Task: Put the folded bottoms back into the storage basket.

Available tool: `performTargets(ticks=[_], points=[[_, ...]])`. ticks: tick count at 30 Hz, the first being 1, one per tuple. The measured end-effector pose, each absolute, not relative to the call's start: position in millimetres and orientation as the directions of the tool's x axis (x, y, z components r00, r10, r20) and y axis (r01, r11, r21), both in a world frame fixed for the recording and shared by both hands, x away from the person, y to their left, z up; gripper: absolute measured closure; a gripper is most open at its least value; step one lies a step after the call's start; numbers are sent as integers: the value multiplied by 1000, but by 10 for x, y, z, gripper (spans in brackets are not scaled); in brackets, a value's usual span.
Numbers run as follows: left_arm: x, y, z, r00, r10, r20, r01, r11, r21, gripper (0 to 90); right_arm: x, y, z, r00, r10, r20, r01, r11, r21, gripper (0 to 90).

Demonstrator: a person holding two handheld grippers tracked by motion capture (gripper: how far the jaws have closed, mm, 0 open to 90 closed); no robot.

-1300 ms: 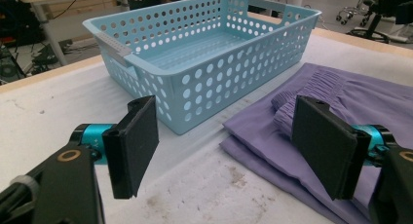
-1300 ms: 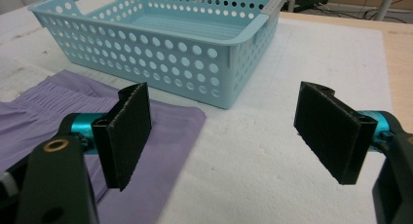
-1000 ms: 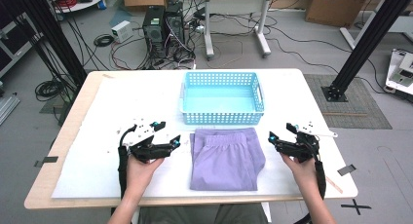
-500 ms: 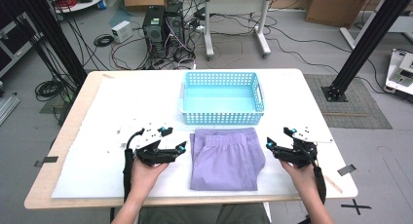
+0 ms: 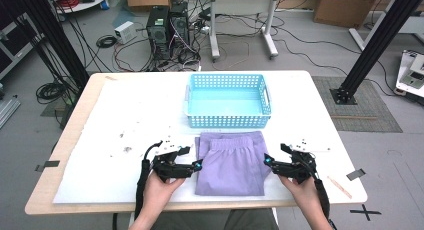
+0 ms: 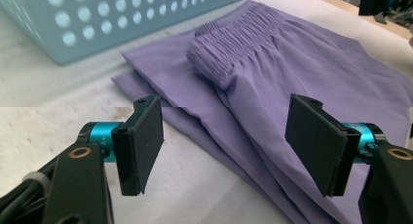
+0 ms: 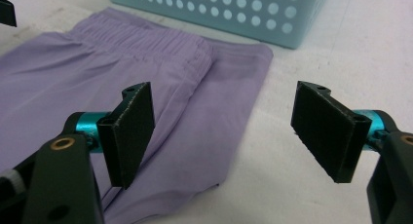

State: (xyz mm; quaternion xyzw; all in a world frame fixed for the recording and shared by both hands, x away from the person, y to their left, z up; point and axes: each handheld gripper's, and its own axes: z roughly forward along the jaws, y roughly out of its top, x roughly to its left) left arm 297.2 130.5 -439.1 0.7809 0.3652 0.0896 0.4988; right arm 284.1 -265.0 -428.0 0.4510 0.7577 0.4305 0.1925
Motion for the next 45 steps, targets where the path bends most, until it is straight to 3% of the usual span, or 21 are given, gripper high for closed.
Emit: performTargets(ticks=[6, 10, 21, 29, 33, 37, 40, 43, 45], points=[[2992, 1266, -4460, 689, 661, -298, 571, -242, 784, 300, 2849, -2629, -4320, -513, 844, 159, 573, 199, 795, 244], [3002, 1238, -4478, 669, 681, -299, 597, -251, 762, 303, 2871, -2601, -4360, -514, 825, 236, 626, 172, 760, 219], [3061, 1276, -4509, 610, 671, -423, 686, -178, 706, 299, 2964, -2590, -4457, -424, 849, 314, 746, 131, 653, 207], [3060, 1137, -4519, 613, 659, -437, 688, -172, 705, 291, 2955, -2440, -4461, -468, 825, 316, 738, 168, 654, 187], [3057, 1064, -4523, 618, 656, -433, 684, -178, 707, 329, 2943, -2360, -4460, -479, 826, 296, 731, 189, 656, 190], [3040, 987, -4520, 634, 668, -389, 662, -210, 719, 446, 2912, -2281, -4457, -475, 847, 238, 715, 214, 665, 303], [3040, 1001, -4518, 622, 676, -395, 670, -197, 716, 483, 2907, -2263, -4452, -481, 845, 232, 710, 221, 669, 416], [2995, 1044, -4500, 614, 720, -324, 643, -218, 734, 464, 2912, -2266, -4451, -491, 836, 244, 712, 223, 666, 418], [2998, 1072, -4502, 602, 726, -334, 650, -202, 732, 442, 2912, -2266, -4454, -495, 834, 243, 709, 227, 667, 404]])
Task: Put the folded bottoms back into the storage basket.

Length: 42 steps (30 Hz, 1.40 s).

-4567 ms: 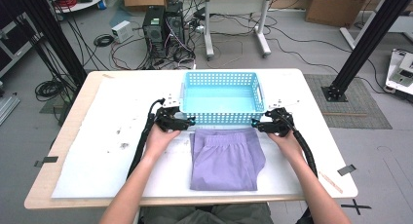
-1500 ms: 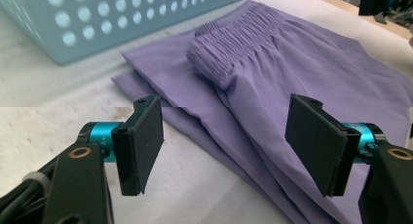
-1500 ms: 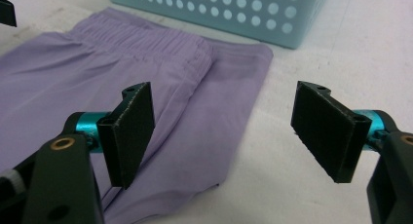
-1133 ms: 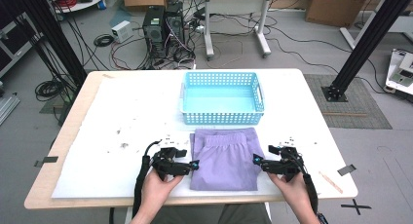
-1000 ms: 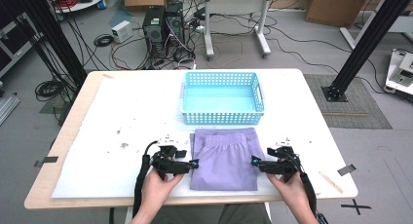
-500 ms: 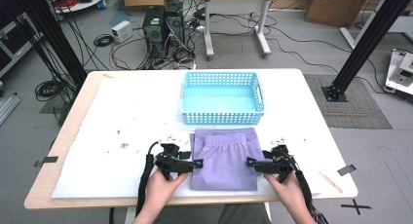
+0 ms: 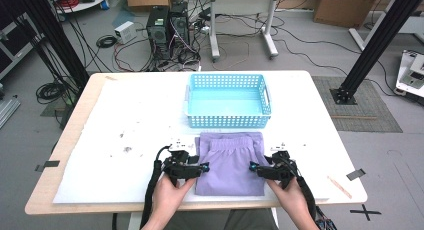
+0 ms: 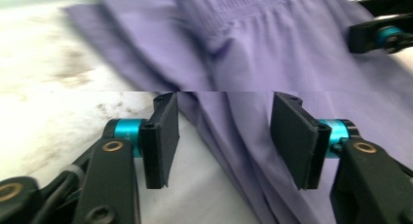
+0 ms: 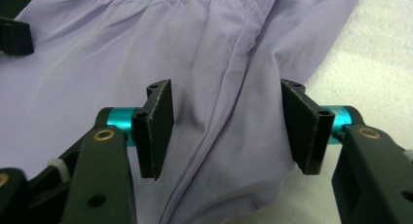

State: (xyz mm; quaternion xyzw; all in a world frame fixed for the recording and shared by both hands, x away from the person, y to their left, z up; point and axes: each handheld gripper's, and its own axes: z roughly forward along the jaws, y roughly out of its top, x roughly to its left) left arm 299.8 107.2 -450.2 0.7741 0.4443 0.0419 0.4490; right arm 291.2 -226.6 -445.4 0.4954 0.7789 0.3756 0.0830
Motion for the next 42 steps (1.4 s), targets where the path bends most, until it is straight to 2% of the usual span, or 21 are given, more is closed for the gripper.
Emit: performTargets(ticks=[3, 7, 14, 18, 22, 24, 28, 42], points=[[3008, 1043, -4510, 596, 718, -358, 662, -188, 725, 408, 2909, -2244, -4458, -503, 832, 234, 703, 237, 670, 383], [3006, 974, -4522, 594, 712, -374, 667, -176, 724, 442, 2900, -2214, -4457, -510, 833, 215, 696, 253, 672, 397], [2999, 911, -4530, 598, 711, -369, 668, -189, 719, 633, 2900, -2178, -4466, -523, 828, 203, 683, 264, 681, 522], [3043, 918, -4541, 589, 701, -402, 693, -182, 698, 772, 2917, -2191, -4468, -518, 831, 204, 686, 261, 679, 640], [3048, 904, -4535, 603, 690, -401, 685, -190, 703, 836, 2944, -2223, -4473, -519, 825, 221, 691, 253, 678, 735], [3047, 911, -4531, 606, 685, -405, 683, -188, 705, 845, 2945, -2214, -4472, -532, 817, 223, 688, 265, 675, 789], [3034, 935, -4518, 625, 671, -400, 660, -180, 729, 854, 2937, -2196, -4449, -541, 814, 209, 678, 275, 682, 839], [2973, 983, -4334, 673, 638, -375, 601, -175, 780, 859, 2876, -2247, -4228, -578, 790, 205, 622, 263, 738, 860]])
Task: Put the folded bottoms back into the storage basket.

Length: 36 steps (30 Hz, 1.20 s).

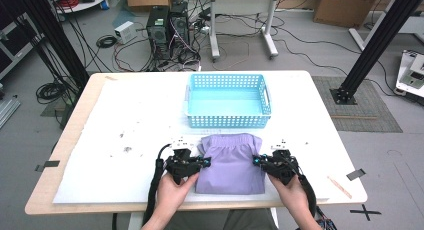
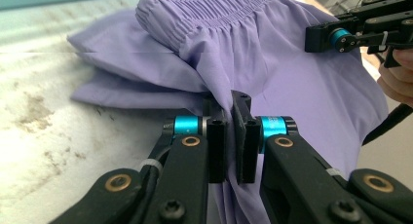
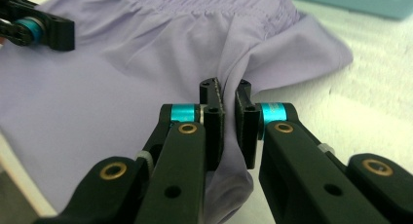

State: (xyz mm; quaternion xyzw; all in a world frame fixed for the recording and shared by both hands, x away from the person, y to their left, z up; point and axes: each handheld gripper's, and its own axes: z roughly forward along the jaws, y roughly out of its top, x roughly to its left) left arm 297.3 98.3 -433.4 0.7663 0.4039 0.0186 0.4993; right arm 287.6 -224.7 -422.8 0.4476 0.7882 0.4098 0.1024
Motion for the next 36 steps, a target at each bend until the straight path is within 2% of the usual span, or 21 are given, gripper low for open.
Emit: performTargets(ticks=[8, 16, 21, 27, 36], points=[[2964, 1030, -4068, 696, 634, -337, 550, -168, 818, 860, 2887, -2273, -3975, -611, 761, 217, 579, 244, 778, 860], [3129, 1065, -3612, 718, 638, -278, 478, -162, 863, 860, 3036, -2260, -3655, -626, 756, 192, 524, 224, 822, 860], [3381, 1056, -3333, 716, 655, -241, 443, -159, 882, 860, 3303, -2257, -3399, -625, 756, 194, 504, 201, 840, 860], [3776, 1003, -3076, 701, 683, -205, 422, -166, 891, 860, 3689, -2224, -3133, -605, 782, 147, 475, 207, 855, 860], [4498, 926, -3047, 666, 719, -199, 432, -155, 889, 860, 4419, -2205, -3013, -572, 809, 135, 485, 200, 851, 859]])
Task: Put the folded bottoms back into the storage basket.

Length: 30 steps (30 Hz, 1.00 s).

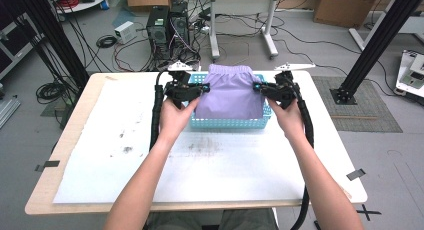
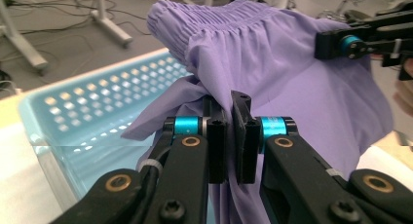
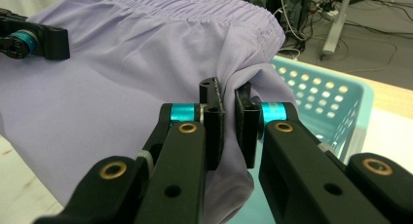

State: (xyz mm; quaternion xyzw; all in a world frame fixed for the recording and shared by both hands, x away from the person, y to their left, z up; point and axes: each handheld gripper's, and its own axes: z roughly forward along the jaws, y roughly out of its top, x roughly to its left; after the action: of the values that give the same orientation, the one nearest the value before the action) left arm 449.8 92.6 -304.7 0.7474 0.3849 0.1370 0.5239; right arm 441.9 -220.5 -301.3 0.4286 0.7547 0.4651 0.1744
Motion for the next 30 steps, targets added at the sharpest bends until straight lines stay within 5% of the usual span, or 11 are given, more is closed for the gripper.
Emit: performTargets(ticks=[6, 7, 9, 10, 30], points=[[4898, 886, -3367, 602, 780, -169, 453, -160, 877, 850, 4866, -2151, -3188, -548, 831, 95, 483, 221, 847, 796], [4956, 880, -3450, 573, 808, -138, 464, -181, 867, 783, 4933, -2135, -3259, -527, 845, 97, 501, 216, 838, 745], [5049, 906, -3575, 531, 839, -115, 498, -199, 844, 491, 5050, -2128, -3408, -504, 860, 81, 552, 248, 797, 572], [5063, 936, -3607, 522, 844, -118, 504, -194, 842, 447, 5078, -2143, -3458, -475, 877, 74, 575, 245, 781, 524], [3760, 1445, -3390, 644, 765, -17, 241, -182, 953, 390, 3852, -2685, -3373, -533, 841, 96, 456, 189, 870, 363]])
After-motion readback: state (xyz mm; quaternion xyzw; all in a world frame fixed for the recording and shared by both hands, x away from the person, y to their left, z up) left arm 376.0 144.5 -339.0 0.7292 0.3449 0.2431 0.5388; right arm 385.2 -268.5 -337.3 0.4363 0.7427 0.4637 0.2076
